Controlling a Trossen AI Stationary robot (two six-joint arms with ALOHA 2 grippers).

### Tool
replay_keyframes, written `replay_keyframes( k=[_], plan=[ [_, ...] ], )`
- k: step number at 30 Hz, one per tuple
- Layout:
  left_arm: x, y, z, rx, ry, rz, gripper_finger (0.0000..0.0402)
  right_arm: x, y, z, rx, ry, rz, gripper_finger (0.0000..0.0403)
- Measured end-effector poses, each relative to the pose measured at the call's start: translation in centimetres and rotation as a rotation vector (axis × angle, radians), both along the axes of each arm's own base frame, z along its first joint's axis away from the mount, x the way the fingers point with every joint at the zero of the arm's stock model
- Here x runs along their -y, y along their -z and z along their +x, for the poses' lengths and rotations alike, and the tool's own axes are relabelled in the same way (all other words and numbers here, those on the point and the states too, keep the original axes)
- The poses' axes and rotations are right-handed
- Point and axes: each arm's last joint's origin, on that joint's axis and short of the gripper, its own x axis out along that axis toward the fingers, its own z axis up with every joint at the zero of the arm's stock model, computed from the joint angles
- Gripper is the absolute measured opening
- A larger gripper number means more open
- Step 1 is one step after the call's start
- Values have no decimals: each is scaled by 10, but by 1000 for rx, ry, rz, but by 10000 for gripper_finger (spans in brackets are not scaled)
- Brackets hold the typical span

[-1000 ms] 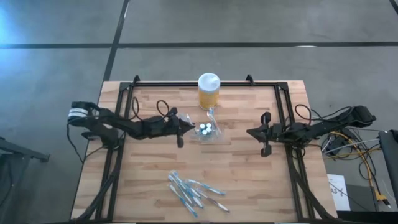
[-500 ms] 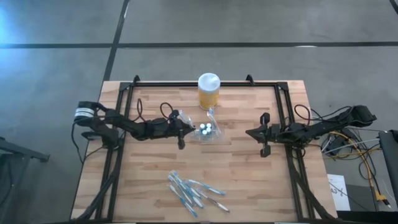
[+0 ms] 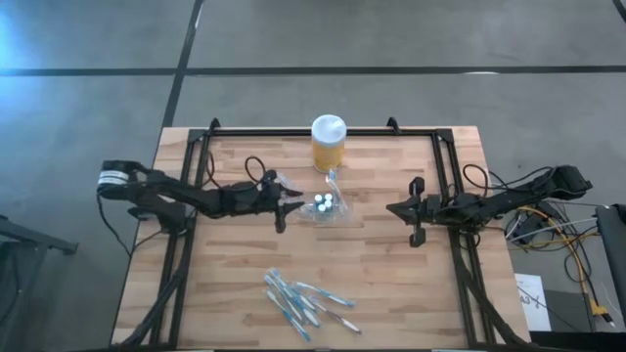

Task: Pick & Place toothbrushing station
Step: Put the purple toothbrush into the transparent organizer, then put the blue toothbrush into the transparent organizer

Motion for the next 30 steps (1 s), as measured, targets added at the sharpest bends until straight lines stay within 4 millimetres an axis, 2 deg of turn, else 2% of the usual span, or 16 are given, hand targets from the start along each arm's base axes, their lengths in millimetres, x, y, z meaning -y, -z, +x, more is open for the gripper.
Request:
replay_keyframes(
  k=[8,13,17,20,25,26,30],
  plan=[
    [4,-37,-28,38,30,22,174,0,0,0,-1,-1,-1,8],
    [8,-61,-54,82,129,26,176,0,0,0,0,-3,-1,8],
    [12,-70,-77,50,207,58,174,0,0,0,0,-8,0,8],
    [12,-74,-95,20,216,82,144,0,0,0,2,-14,18,8],
    [14,-71,-117,28,231,96,28,-1,0,0,5,-40,27,8],
    [14,-68,-121,35,236,99,15,-1,0,0,8,-42,28,8],
    [15,-53,-134,96,256,134,9,-1,-1,0,15,-42,33,8]
  ],
)
